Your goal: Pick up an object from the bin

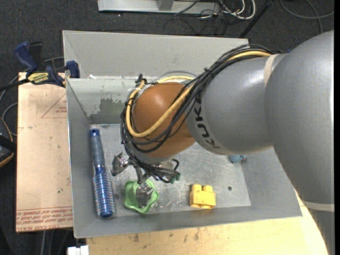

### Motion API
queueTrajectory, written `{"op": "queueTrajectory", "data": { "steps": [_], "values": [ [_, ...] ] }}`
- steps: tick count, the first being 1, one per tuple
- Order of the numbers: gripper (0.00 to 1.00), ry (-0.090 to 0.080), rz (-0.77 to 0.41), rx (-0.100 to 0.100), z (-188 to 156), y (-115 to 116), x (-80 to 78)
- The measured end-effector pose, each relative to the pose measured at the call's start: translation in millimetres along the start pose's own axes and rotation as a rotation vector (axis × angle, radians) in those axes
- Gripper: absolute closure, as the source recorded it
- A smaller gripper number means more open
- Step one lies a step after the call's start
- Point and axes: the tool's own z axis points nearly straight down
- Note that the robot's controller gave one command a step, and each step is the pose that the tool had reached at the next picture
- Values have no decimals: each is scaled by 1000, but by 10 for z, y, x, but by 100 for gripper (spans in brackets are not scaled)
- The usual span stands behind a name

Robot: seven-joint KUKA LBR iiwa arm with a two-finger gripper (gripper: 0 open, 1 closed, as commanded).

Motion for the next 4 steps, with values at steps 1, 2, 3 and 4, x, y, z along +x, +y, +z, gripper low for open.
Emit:
{"op": "queueTrajectory", "data": {
  "steps": [1,2,3,4],
  "values": [
    [0,1,74,1,591,-605,239],
    [100,3,67,4,550,-592,226],
    [0,3,68,3,550,-592,227],
    [0,-2,106,-1,-44,285,-206]
  ]
}}
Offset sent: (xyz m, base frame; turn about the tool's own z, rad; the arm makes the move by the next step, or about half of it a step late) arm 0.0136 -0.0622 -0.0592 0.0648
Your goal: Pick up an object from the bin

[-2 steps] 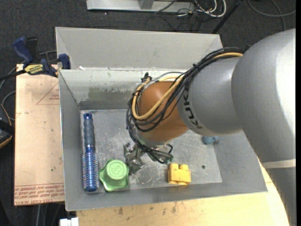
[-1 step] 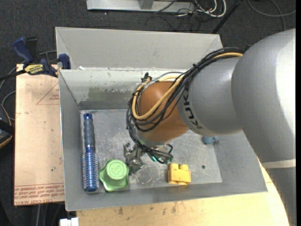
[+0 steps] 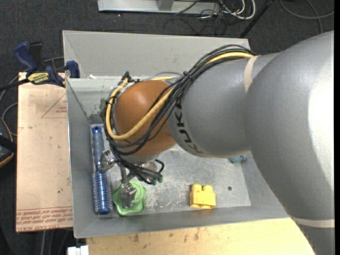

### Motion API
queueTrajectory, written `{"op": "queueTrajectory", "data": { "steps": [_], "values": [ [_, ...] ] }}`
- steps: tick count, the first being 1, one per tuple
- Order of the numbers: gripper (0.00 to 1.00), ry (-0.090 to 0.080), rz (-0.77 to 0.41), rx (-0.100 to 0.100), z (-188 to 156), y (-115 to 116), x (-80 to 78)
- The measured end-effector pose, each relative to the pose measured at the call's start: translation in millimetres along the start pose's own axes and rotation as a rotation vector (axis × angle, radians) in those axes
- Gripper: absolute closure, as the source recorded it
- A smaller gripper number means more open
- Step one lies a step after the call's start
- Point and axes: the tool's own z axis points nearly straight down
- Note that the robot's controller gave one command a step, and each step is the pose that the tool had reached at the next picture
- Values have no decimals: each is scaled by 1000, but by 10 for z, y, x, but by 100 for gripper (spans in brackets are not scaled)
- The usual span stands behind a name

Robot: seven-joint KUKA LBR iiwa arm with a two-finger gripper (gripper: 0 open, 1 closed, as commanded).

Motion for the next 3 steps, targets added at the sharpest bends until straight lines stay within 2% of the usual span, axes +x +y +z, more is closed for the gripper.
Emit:
{"op": "queueTrajectory", "data": {
  "steps": [1,2,3],
  "values": [
    [0,2,-189,3,382,50,83],
    [100,7,-188,2,408,48,96],
    [100,0,-193,5,-794,-79,8]
  ]
}}
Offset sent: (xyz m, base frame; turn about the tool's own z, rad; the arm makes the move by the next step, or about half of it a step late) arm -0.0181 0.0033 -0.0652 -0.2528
